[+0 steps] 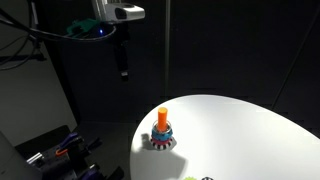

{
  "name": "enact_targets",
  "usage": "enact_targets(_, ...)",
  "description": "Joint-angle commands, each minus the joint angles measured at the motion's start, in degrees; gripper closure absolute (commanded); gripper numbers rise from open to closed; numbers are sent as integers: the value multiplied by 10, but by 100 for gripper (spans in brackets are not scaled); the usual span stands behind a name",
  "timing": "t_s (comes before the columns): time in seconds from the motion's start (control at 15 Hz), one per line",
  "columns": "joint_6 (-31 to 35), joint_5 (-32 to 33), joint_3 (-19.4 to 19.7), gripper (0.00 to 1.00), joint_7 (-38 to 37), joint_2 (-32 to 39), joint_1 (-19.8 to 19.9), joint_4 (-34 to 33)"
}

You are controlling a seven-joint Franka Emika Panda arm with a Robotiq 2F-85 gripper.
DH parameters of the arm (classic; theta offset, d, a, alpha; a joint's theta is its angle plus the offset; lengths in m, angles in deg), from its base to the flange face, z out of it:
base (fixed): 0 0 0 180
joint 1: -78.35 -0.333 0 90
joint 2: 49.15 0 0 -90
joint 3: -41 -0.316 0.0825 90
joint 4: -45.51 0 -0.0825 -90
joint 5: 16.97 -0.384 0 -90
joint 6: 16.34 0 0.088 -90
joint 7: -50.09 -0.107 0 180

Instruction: Pick up the green ring from the table and stack it on the rings stacking stand

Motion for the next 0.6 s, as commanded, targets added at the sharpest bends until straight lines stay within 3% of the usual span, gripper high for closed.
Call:
enact_targets(0.0,-2,0,0,0,0,8,17,-12)
enact_targets(0.53,-1,-4,57,0,10,81,73,-81)
